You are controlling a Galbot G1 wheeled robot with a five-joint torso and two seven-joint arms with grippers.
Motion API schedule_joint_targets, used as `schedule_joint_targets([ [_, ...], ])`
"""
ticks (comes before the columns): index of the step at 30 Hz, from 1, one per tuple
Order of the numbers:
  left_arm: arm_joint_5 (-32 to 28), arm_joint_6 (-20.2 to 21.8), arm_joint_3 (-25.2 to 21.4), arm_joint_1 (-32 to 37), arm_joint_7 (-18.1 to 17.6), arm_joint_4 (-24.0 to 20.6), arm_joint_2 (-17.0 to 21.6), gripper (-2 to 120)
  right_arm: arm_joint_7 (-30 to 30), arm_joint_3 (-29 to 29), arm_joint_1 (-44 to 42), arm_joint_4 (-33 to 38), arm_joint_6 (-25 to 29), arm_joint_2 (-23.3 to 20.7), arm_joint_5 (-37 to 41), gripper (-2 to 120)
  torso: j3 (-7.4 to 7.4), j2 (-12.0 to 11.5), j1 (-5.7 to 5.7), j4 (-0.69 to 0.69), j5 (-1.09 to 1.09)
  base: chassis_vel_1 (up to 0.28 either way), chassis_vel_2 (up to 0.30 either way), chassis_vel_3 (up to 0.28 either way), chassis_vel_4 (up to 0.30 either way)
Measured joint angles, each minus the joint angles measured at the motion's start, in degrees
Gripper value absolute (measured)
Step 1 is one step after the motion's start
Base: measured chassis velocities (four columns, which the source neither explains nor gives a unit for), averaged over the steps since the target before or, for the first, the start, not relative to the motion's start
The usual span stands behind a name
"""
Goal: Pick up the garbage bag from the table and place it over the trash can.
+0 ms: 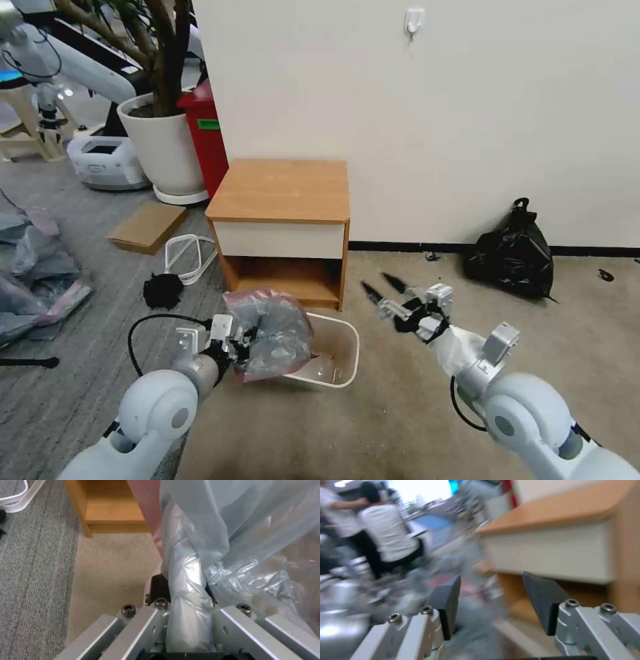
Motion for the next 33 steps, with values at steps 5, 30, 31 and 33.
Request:
schedule_joint_targets([
  [5,0.14,-0.08,0.27,-0.28,0.02,0.01,-0.3,3,6.44,-3.6,2.18,2.5,-10.07,0.02,5.08,53,0.0,0.0,0.0,-0.01,0.0,0.0,0.0,0.0,0.0],
  [30,3.36,-0.22,2.09,0.9,1.04,-2.03,-1.88,3,20.11,-16.41,14.58,-8.16,-17.91,4.01,6.91,65,0.0,0.0,0.0,0.0,0.0,0.0,0.0,0.0,0.0],
  [31,3.48,-0.23,2.15,0.97,1.07,-2.17,-1.93,3,20.23,-16.49,14.71,-8.77,-17.87,4.06,6.68,65,0.0,0.0,0.0,0.0,0.0,0.0,0.0,0.0,0.0],
  [33,3.69,-0.24,2.18,0.99,1.21,-2.21,-2.01,3,20.26,-16.56,14.65,-8.99,-17.79,4.06,6.44,65,0.0,0.0,0.0,0.0,0.0,0.0,0.0,0.0,0.0],
])
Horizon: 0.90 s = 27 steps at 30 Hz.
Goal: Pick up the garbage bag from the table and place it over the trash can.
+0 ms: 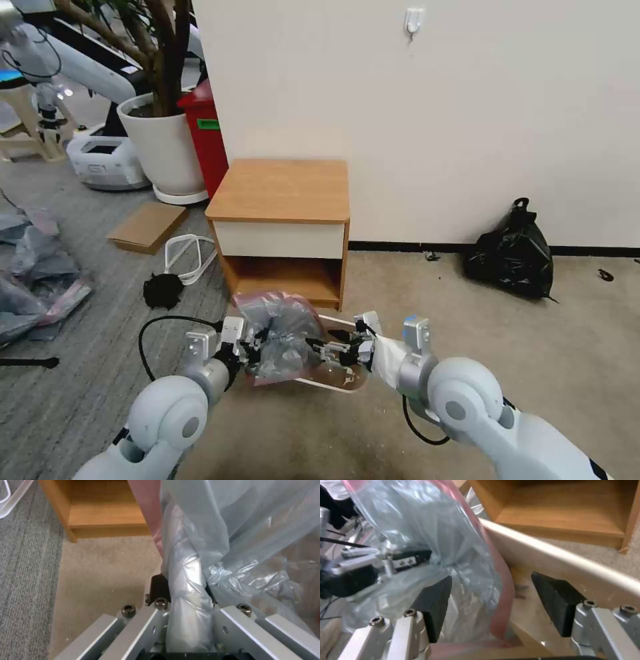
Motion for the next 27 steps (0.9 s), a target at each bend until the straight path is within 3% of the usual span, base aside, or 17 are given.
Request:
schedule_joint_targets([
  [19,0.62,-0.38,0.75,0.29,0.53,-0.15,-0.17,3,2.03,-3.05,2.79,-4.14,0.43,2.2,-0.89,61,0.0,0.0,0.0,0.0,-0.01,0.0,0.0,0.0,0.0],
  [24,0.63,-0.42,0.84,0.21,0.55,-0.15,0.09,3,2.13,-3.49,3.05,-4.45,0.59,2.52,-0.74,53,0.0,0.0,0.0,0.0,0.0,0.0,0.0,0.0,0.0],
  [27,0.65,-0.45,0.96,0.34,0.56,-0.15,0.17,3,2.29,-3.7,3.33,-4.51,0.63,2.7,0.14,39,0.0,0.0,0.0,0.0,-0.01,0.0,0.0,0.0,0.0],
])
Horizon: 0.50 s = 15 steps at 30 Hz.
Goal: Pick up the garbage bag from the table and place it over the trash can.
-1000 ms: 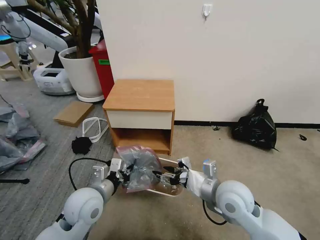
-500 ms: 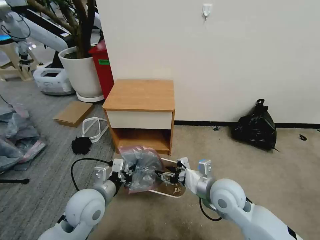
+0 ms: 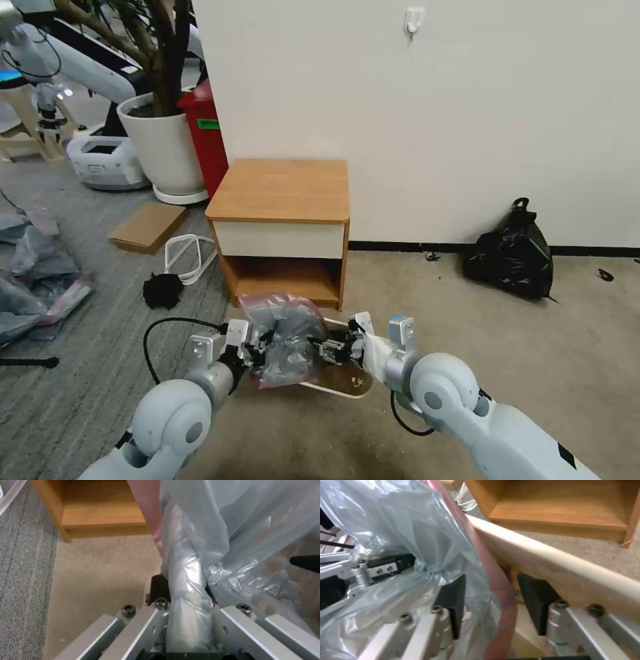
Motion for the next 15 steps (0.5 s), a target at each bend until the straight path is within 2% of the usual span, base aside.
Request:
schedule_joint_targets([
  [1,0.0,0.0,0.0,0.0,0.0,0.0,0.0,3,0.0,0.0,0.0,0.0,0.0,0.0,0.0,39,0.0,0.0,0.0,0.0,0.0,0.0,0.0,0.0,0.0],
  [11,0.36,-0.25,0.2,0.45,0.0,0.16,-0.28,3,-0.17,-0.04,-0.99,0.86,0.78,-0.23,-0.09,3,0.0,0.0,0.0,0.0,0.0,0.0,0.0,0.0,0.0],
  [15,0.51,-0.29,0.2,0.45,0.0,0.46,-0.28,3,-0.43,0.26,-1.67,1.48,1.43,-0.75,-0.2,0,0.0,0.0,0.0,0.0,0.0,0.0,0.0,0.0,0.0],
])
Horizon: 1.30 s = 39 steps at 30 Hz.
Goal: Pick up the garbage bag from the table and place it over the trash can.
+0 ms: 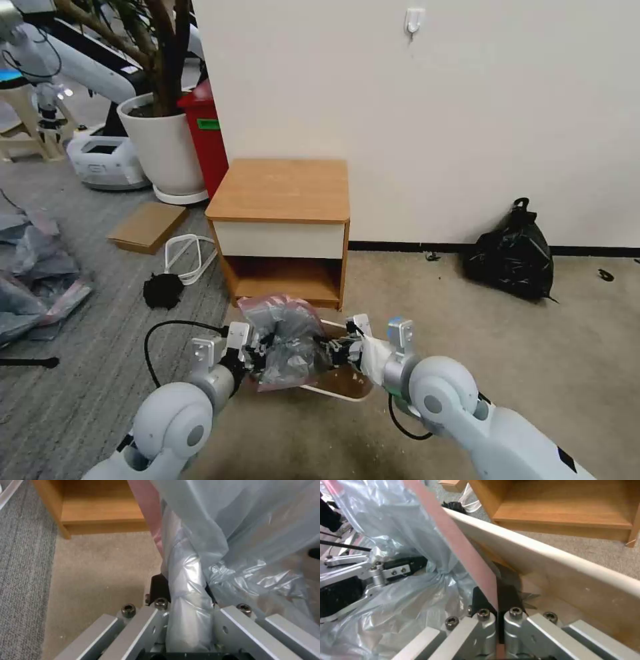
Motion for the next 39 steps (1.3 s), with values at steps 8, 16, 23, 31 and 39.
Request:
schedule_joint_targets([
  [8,0.29,-0.48,-0.04,-0.28,0.06,1.81,0.34,3,-0.06,2.25,-0.86,2.92,0.34,-2.56,0.17,0,0.0,0.0,0.0,0.0,0.01,0.0,0.0,0.0,0.0],
  [16,1.39,-0.95,1.4,-1.18,0.25,4.24,-0.31,3,0.02,5.03,-0.12,6.28,0.19,-5.87,2.9,0,0.0,0.0,0.0,0.0,0.0,0.0,0.0,0.0,0.0],
  [23,2.02,-0.96,2.29,-1.37,0.38,4.83,-0.67,3,1.37,5.36,2.26,5.94,-0.82,-6.35,4.65,0,0.0,0.0,0.0,0.0,0.0,0.0,0.0,0.0,0.0],
  [31,4.2,-2.39,1.26,0.14,4.49,3.83,-0.3,3,4.49,4.96,5.7,0.93,-4.05,-6.48,6.75,0,0.0,0.0,0.0,0.01,0.0,0.0,0.0,0.0,0.0],
  [39,6.76,-5.39,-0.6,1.73,9.16,3.29,0.1,3,7.02,5.5,5.69,-1.89,-8.33,-7.03,7.97,0,0.0,0.0,0.0,0.0,0.0,0.0,0.0,0.0,0.0],
])
